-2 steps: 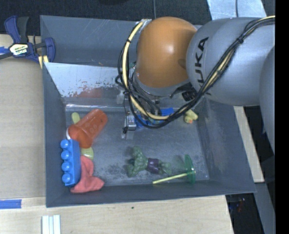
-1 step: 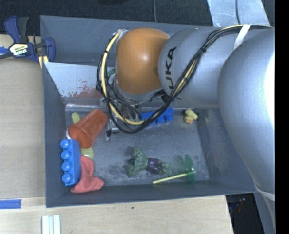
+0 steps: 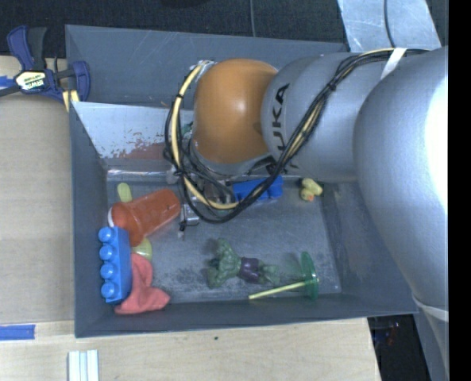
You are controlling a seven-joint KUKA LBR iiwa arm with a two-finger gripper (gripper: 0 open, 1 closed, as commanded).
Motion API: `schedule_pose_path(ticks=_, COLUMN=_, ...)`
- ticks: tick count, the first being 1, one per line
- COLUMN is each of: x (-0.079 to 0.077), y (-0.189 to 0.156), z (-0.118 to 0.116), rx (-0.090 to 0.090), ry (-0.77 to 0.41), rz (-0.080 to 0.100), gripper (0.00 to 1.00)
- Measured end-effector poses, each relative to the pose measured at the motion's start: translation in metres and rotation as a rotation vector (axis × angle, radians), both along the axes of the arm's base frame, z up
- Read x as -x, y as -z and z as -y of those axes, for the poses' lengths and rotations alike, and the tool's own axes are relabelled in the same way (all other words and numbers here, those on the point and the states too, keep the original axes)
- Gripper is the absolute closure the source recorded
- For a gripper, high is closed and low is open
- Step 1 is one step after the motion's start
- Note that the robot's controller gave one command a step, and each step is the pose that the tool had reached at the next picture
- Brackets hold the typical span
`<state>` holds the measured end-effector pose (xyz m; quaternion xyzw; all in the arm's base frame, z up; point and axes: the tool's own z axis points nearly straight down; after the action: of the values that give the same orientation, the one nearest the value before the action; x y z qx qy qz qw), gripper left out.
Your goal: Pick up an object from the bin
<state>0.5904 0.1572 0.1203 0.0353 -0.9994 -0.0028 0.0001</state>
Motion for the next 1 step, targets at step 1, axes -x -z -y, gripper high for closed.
schedule_pose_path(ticks=1, x=0.0149, y=0.0377, z=0.0042, rx=0.004, ry=-0.231, rz=0.007, gripper=0.0)
